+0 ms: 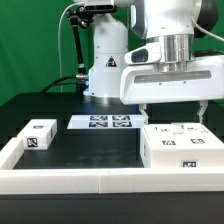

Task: Assemble cabinet

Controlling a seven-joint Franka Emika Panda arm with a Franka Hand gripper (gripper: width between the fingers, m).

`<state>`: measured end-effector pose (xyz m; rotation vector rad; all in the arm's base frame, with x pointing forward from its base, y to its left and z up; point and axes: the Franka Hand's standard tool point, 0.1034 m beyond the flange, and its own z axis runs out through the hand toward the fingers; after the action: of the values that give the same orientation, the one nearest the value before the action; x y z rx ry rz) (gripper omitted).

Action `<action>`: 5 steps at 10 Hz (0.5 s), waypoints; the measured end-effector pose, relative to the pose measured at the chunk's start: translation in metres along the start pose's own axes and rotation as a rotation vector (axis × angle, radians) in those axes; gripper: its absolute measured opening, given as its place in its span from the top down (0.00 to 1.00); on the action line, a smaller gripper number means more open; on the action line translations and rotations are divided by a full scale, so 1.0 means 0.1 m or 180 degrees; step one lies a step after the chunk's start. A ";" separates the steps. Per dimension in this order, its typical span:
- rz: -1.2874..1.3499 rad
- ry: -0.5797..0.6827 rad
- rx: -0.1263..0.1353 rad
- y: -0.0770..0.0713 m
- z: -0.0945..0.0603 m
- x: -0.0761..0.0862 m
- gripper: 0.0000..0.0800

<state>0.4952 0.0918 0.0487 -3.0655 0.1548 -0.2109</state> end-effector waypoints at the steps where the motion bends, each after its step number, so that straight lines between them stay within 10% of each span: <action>1: -0.0002 -0.0007 -0.0003 0.00 0.01 -0.02 0.00; 5: -0.0008 -0.0008 -0.0002 0.00 0.01 -0.02 0.00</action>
Offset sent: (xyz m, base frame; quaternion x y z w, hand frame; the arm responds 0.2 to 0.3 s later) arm 0.0000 0.0000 0.0000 0.0000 0.0000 0.0000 1.0000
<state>0.4931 0.0925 0.0471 -3.0667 0.1508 -0.2073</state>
